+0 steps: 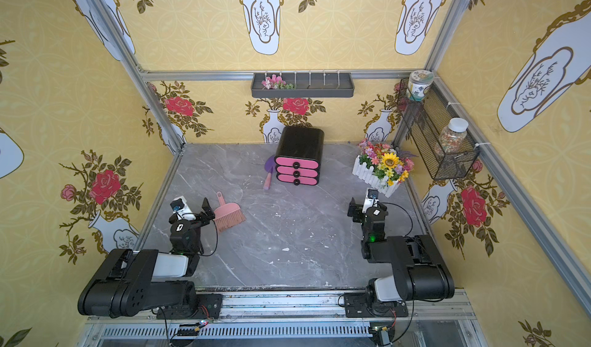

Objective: Put the binder clips in the drawer according to color
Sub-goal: Reset both arms

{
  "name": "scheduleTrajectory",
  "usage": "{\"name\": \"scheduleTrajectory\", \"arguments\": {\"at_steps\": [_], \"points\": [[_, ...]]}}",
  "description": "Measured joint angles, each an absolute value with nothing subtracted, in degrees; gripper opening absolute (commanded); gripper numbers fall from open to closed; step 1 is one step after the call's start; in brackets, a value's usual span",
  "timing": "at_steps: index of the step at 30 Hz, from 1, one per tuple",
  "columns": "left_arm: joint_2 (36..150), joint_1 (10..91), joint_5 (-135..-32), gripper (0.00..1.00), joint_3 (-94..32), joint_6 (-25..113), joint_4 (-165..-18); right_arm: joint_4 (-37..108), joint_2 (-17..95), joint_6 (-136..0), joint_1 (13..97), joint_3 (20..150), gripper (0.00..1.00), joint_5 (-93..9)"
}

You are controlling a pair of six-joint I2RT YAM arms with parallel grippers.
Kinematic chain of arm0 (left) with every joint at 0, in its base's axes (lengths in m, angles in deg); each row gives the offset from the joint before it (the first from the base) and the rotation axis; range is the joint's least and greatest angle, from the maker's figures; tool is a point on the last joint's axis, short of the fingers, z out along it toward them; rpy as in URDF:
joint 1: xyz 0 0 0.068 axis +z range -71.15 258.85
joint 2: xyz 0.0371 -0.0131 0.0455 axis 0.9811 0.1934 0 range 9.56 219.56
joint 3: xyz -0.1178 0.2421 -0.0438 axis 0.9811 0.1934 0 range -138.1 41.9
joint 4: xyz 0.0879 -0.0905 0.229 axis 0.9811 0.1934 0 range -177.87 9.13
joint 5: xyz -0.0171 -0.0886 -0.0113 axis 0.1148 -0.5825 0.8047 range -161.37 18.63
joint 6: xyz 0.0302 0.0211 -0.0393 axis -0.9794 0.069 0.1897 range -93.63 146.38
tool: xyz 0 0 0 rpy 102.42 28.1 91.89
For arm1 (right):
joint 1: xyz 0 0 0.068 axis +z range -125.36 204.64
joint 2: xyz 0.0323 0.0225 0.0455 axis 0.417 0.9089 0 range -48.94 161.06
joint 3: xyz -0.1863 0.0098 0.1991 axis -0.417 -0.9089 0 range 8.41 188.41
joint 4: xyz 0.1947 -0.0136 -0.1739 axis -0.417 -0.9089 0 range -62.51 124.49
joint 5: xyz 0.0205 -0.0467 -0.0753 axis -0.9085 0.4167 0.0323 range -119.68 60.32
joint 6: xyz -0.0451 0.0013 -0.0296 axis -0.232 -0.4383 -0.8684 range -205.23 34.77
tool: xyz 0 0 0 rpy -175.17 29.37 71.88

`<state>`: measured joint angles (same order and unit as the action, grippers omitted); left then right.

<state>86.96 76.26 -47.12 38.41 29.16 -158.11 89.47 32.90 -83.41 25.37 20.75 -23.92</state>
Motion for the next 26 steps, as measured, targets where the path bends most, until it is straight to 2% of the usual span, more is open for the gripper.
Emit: {"name": "scheduleTrajectory", "arguments": {"at_steps": [26], "points": [[86.9,77.0,-47.8,1.0,38.1,29.4,-158.1,83.8,33.7,-84.2,25.0,22.8,0.97,-28.4]]}}
